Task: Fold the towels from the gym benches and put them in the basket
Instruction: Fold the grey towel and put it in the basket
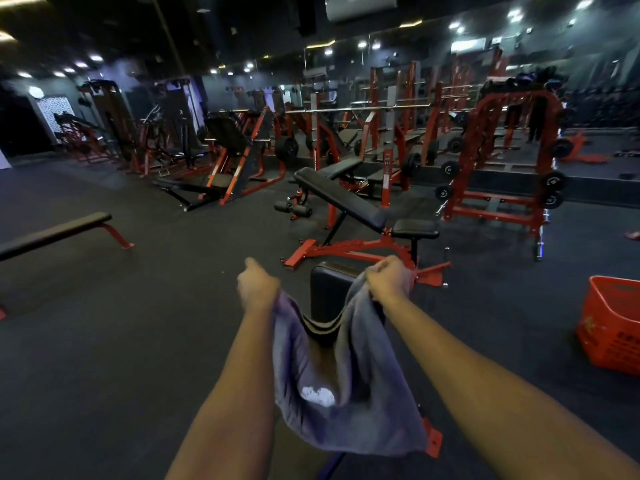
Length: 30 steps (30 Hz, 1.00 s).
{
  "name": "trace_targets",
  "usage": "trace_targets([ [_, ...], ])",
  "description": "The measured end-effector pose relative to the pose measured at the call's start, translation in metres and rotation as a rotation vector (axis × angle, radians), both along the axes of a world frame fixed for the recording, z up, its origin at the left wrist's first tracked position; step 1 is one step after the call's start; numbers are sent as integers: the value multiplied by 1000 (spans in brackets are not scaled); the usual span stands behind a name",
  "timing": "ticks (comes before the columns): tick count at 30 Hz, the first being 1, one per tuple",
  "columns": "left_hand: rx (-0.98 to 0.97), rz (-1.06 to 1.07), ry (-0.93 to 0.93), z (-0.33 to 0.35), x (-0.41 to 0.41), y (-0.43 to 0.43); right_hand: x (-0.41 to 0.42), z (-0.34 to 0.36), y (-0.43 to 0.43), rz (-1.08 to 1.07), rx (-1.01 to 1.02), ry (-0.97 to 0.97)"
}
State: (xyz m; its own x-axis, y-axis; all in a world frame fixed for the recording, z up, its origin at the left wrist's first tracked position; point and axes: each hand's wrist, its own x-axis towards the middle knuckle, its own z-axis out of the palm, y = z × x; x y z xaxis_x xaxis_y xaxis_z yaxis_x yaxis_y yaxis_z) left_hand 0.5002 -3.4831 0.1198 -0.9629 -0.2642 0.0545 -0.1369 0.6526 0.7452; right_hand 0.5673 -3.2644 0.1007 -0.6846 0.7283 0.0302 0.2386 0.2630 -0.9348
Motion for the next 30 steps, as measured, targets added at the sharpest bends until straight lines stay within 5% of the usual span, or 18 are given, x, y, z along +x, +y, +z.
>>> trace_targets([
  [7, 44, -482, 107, 8, 20, 39, -3, 6, -41, 258, -14, 53],
  [12, 118, -553, 113, 6, 24, 44, -1, 5, -43, 342, 270, 12],
  [22, 305, -724, -9, 16, 30, 37, -1, 2, -23, 587, 350, 178],
  [25, 87, -740, 111, 11, 25, 29, 1, 7, -14, 563, 380, 259],
  [30, -383, -865, -222, -17, 22, 21, 1, 16, -7, 545, 356, 269],
])
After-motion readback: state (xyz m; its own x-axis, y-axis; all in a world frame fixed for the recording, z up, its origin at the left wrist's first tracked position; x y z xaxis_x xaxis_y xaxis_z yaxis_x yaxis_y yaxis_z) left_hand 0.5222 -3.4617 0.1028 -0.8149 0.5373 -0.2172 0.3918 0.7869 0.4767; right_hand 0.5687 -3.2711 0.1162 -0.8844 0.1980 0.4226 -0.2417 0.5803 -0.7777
